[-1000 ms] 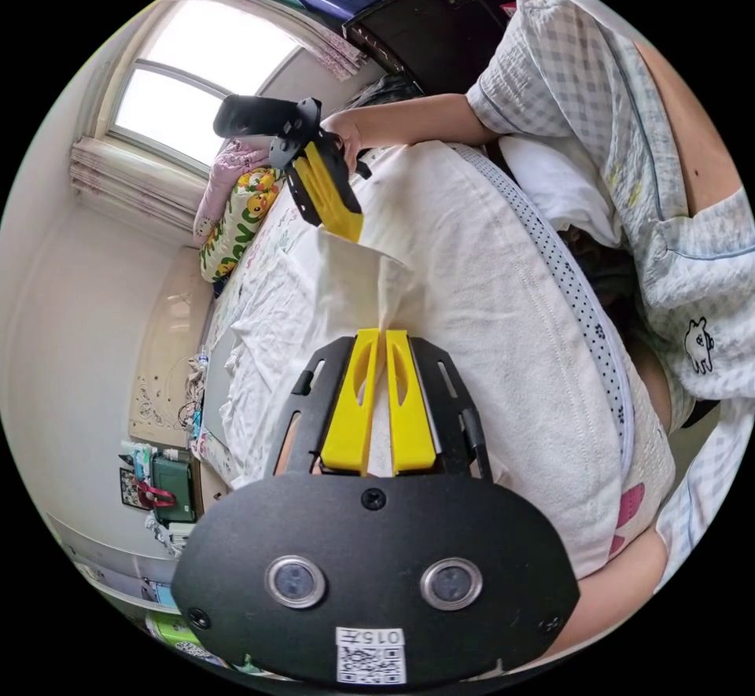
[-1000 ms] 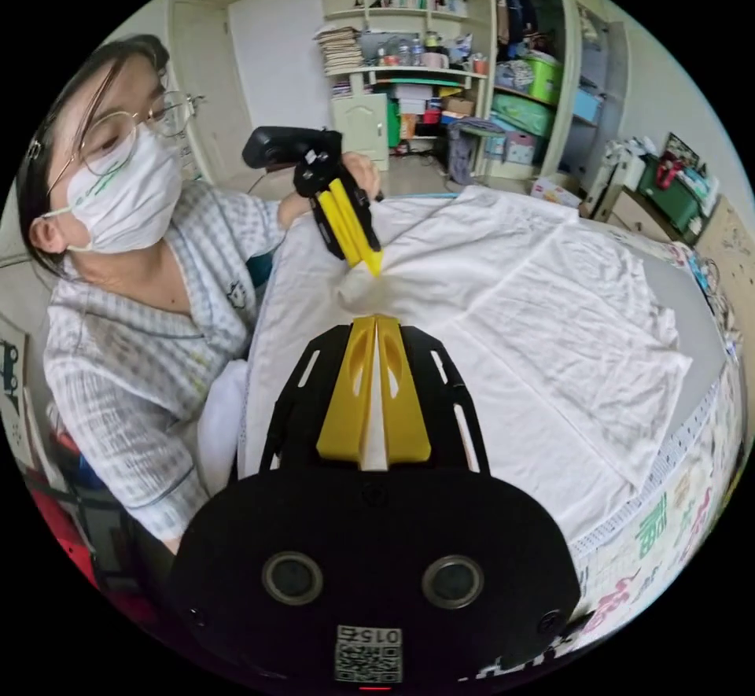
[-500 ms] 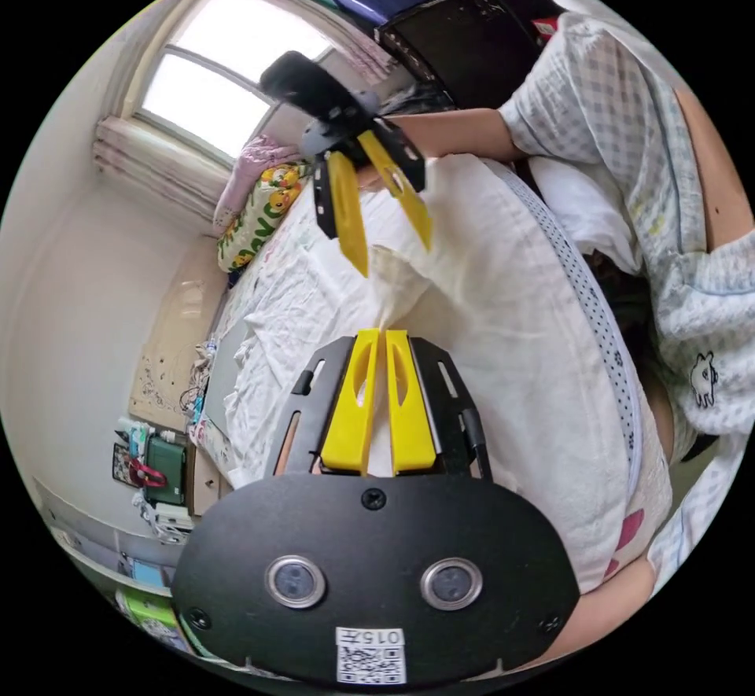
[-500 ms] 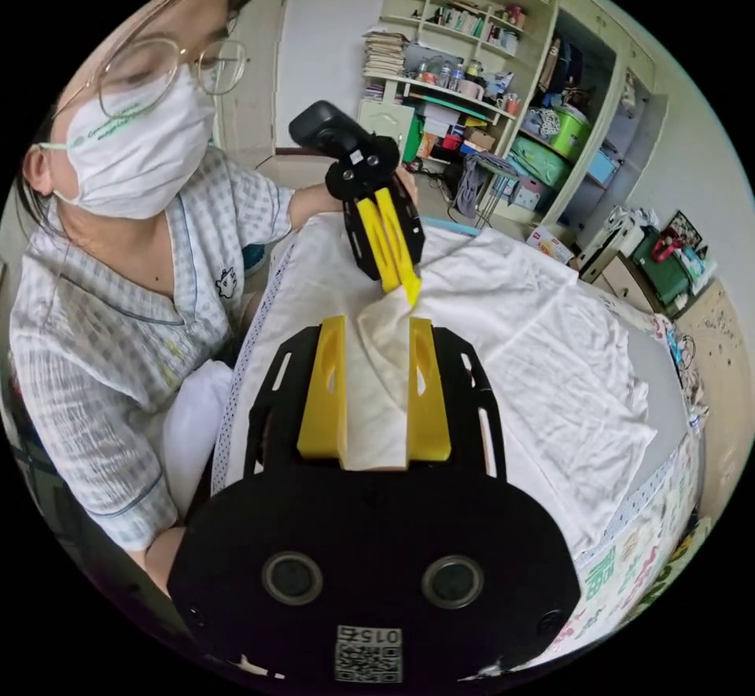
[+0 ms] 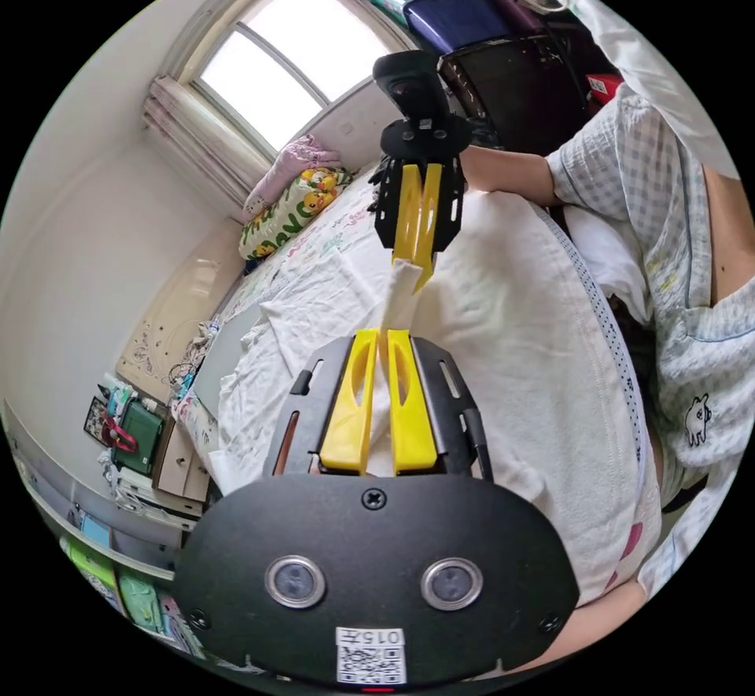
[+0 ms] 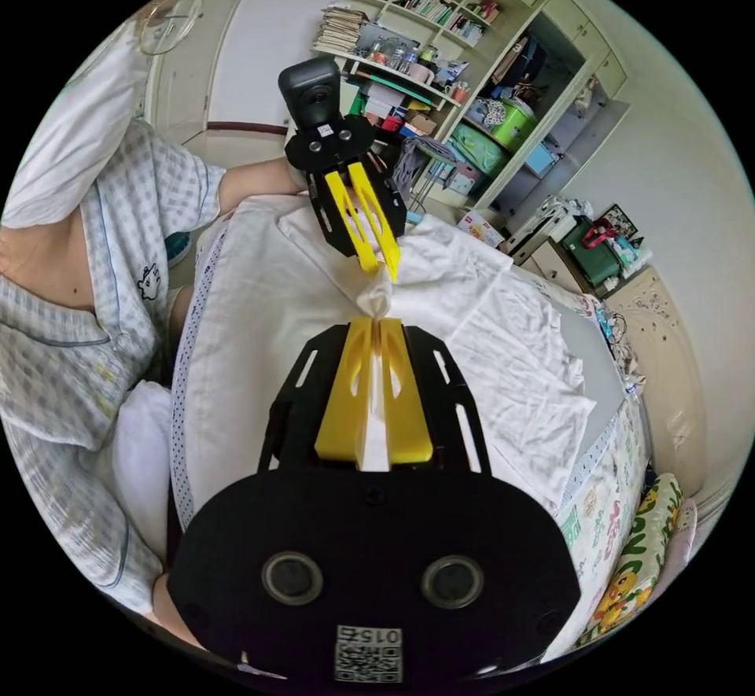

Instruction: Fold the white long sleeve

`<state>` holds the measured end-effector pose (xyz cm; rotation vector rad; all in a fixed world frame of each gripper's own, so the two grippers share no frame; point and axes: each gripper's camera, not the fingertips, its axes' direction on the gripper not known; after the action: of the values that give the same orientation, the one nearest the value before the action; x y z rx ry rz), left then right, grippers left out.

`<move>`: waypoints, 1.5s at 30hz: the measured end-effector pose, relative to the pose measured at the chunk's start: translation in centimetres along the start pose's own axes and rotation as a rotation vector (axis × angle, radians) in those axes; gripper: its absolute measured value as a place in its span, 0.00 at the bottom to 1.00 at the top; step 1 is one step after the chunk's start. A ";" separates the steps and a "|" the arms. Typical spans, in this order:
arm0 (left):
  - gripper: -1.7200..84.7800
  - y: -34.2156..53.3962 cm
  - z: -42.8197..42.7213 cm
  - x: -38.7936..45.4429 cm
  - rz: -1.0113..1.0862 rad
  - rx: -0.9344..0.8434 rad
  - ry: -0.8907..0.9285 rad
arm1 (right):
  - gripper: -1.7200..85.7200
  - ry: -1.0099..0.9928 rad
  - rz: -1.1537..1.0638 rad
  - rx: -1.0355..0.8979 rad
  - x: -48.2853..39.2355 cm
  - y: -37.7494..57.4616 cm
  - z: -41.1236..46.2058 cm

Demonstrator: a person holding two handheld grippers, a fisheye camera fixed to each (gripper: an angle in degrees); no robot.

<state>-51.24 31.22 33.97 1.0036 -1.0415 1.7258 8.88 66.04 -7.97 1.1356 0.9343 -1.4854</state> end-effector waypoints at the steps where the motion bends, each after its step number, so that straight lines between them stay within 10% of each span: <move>1: 0.04 1.9 -0.5 -0.2 -0.042 0.005 -0.027 | 0.02 0.043 0.012 0.015 -0.2 0.2 -0.3; 10: 0.10 23.0 -2.3 -6.9 -0.697 -0.152 -0.428 | 0.01 0.183 0.258 -0.006 -0.5 2.9 -7.0; 14: 0.11 31.1 -1.3 -7.4 -0.854 -0.175 -0.303 | 0.01 0.250 0.390 -0.015 -3.4 5.8 -9.0; 25: 0.13 37.6 6.3 -3.8 -0.749 -0.308 -0.172 | 0.02 0.310 0.485 -0.004 -9.2 10.5 -9.0; 33: 0.12 40.9 7.4 -3.0 -0.759 -0.309 -0.186 | 0.07 -0.037 0.471 -0.048 -9.7 12.1 -6.2; 39: 0.12 42.4 7.4 -3.4 -0.780 -0.279 -0.176 | 0.10 0.162 0.861 -0.047 -4.9 16.5 -6.1; 45: 0.12 41.8 8.3 -4.1 -0.745 -0.308 -0.180 | 0.11 -0.076 0.904 -0.094 -2.3 17.9 -0.6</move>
<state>-87.28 10.75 23.25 1.1634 -0.8524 0.8576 26.67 63.67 -5.96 1.1898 0.3309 -0.7256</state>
